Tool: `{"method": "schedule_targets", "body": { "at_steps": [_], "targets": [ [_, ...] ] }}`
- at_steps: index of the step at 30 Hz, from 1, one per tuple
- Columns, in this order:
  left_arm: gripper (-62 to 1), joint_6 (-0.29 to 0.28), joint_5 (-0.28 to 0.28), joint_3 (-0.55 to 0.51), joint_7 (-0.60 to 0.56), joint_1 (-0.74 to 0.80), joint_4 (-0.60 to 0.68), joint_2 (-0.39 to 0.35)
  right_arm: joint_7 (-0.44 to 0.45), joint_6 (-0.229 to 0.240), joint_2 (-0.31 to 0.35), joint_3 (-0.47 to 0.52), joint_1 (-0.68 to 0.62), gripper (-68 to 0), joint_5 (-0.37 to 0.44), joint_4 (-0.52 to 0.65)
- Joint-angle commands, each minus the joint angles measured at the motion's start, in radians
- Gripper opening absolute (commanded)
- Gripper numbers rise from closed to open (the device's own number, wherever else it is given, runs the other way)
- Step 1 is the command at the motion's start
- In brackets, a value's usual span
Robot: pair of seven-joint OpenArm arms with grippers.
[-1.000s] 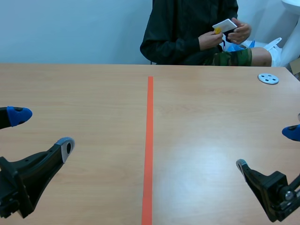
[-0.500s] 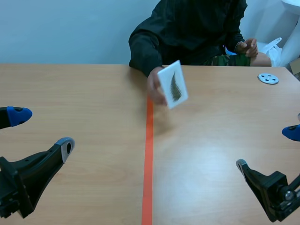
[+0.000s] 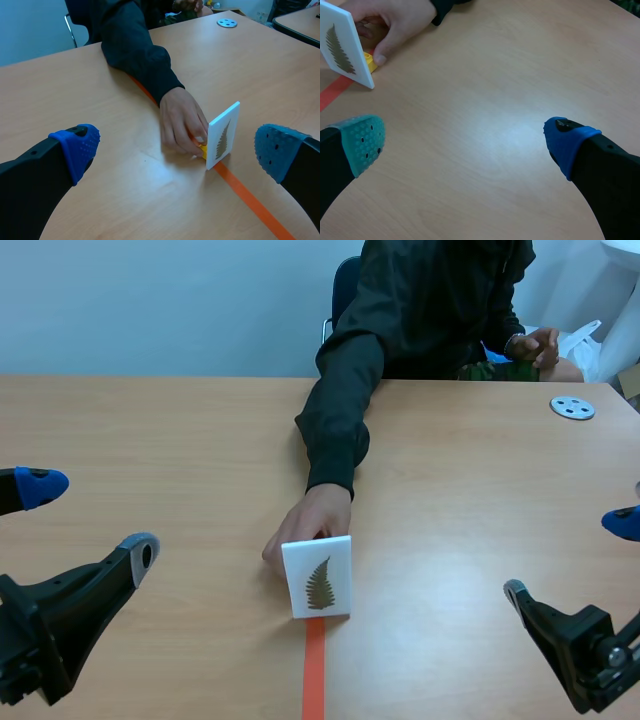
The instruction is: Sort the leaf by its shape. The table is split by an orange tape line. A compound leaf with several leaflets goes to the left side, a simple leaf with one blade goes to the right side. Return to the home posture when a red brick is placed on the table.
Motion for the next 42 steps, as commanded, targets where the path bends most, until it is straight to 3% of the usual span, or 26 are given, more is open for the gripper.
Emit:
{"method": "schedule_targets", "body": {
  "at_steps": [1, 27, 33, 39, 42],
  "targets": [
    [1.4, -0.002, -0.008, 0.005, -0.014, -0.003, 0.013, 0.005, 0.015, -0.003, 0.008, 0.002, 0.012, 0.4, 0.003, 0.016],
    [1.4, -0.002, -0.008, 0.005, -0.008, -0.003, 0.013, 0.005, 0.013, 0.001, 0.008, 0.000, 0.013, 0.4, 0.003, 0.016],
    [1.4, -0.002, -0.006, 0.005, -0.009, -0.003, 0.013, 0.005, 0.003, 0.053, 0.008, -0.040, 0.062, 0.4, 0.003, 0.002],
    [1.4, -0.002, -0.006, 0.005, -0.011, -0.003, 0.013, 0.005, 0.004, 0.063, 0.008, -0.120, 0.187, 0.4, 0.003, -0.102],
    [1.4, -0.002, -0.006, 0.005, -0.011, -0.003, 0.013, 0.005, 0.008, 0.113, 0.008, -0.166, 0.252, 0.4, 0.004, -0.171]
  ]
}}
